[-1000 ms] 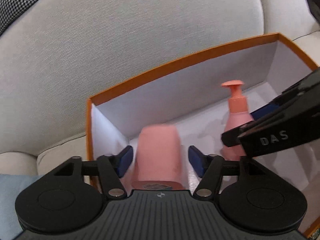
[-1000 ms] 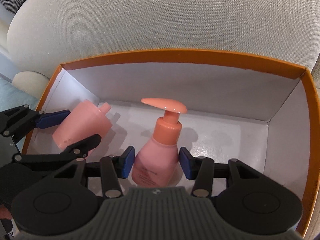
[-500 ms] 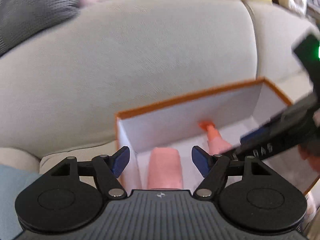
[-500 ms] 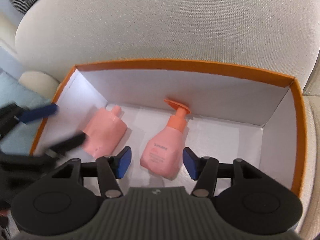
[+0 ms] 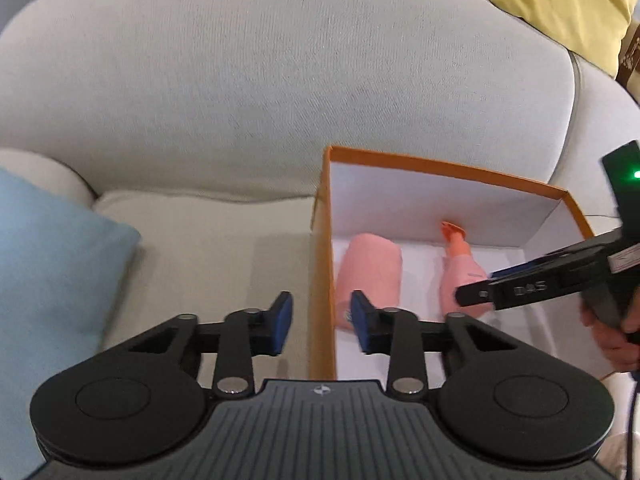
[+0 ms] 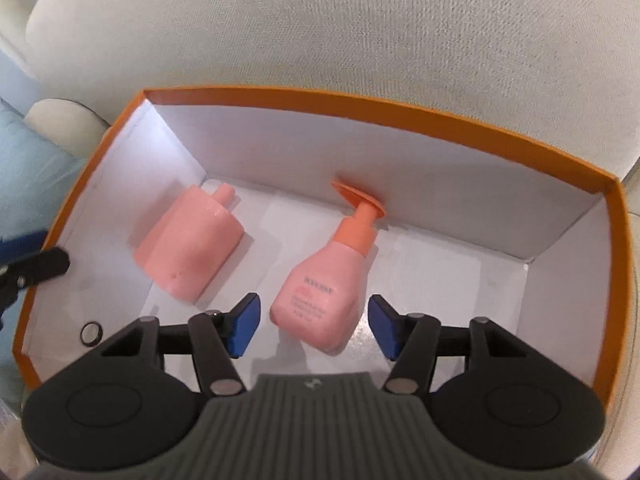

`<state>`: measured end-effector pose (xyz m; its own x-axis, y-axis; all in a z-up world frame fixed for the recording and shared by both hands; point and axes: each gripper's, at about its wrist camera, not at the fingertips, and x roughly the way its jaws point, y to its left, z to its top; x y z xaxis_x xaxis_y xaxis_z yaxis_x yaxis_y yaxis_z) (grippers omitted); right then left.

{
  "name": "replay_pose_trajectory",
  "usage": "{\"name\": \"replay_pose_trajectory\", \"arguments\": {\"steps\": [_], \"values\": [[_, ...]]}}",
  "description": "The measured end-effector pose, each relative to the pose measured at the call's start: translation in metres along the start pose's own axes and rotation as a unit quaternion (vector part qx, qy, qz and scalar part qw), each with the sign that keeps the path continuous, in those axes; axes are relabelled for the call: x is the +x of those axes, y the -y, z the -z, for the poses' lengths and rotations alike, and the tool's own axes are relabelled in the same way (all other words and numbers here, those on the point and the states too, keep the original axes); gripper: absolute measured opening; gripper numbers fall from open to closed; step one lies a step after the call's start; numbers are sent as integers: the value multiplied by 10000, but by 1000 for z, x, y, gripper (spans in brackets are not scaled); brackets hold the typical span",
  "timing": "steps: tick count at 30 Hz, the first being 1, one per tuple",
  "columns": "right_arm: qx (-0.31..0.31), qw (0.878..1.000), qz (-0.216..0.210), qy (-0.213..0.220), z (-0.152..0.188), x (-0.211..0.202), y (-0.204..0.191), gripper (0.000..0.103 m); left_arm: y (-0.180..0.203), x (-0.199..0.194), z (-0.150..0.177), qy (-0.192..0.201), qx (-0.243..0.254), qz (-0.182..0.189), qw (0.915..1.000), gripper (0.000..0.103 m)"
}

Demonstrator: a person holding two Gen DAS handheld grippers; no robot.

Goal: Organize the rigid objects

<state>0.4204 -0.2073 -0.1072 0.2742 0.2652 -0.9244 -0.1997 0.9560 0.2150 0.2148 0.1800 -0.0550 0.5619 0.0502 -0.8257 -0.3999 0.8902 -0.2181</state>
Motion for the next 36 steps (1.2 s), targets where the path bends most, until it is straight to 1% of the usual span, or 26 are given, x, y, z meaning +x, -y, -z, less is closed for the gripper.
{"name": "replay_pose_trajectory", "arguments": {"steps": [1,3,4,7,12,16,19,21,24,25,26,29,31,33,36], "values": [[-22,10000,-2,-54,-1,3,-2,52,-2,0,1,-26,-38,67,10000,28],[-101,9999,-6,-84,1,6,-8,51,-3,2,1,-81,-99,203,9997,20],[-146,9998,-45,-89,1,7,-11,51,-4,2,1,-91,-126,244,9996,19],[-129,9996,-216,-137,3,8,-20,51,-6,0,2,-93,-165,257,9995,18],[-146,9997,-197,16,-4,9,-33,51,-6,-4,6,-57,-139,364,9992,18],[-307,9990,-339,-15,-4,10,-44,50,-5,-6,16,-73,-127,412,9990,18],[-466,9974,-554,-3,-3,11,-50,50,-5,-6,20,-87,-197,398,9990,17],[-572,9969,-534,7,-3,12,-53,50,-7,-7,21,-72,-263,429,9987,17],[-746,9959,-517,40,0,9,-55,52,-11,-9,19,-55,-310,479,9984,17],[-793,9954,-532,51,1,6,-55,55,-3,-3,18,-56,-307,475,9984,17],[-831,9950,-555,64,2,4,-55,63,-2,-3,18,-52,-302,468,9984,17],[-994,9930,-645,-6,3,3,-61,70,0,-3,18,-49,-306,452,9985,17],[-1119,9920,-566,-159,2,11,-68,71,0,-2,17,-65,-317,423,9986,17],[-1229,9914,-375,-258,1,17,-73,72,1,1,16,-71,-300,398,9987,17],[-1316,9910,-210,-141,0,18,-81,72,3,0,16,-68,-274,404,9988,17]]}}
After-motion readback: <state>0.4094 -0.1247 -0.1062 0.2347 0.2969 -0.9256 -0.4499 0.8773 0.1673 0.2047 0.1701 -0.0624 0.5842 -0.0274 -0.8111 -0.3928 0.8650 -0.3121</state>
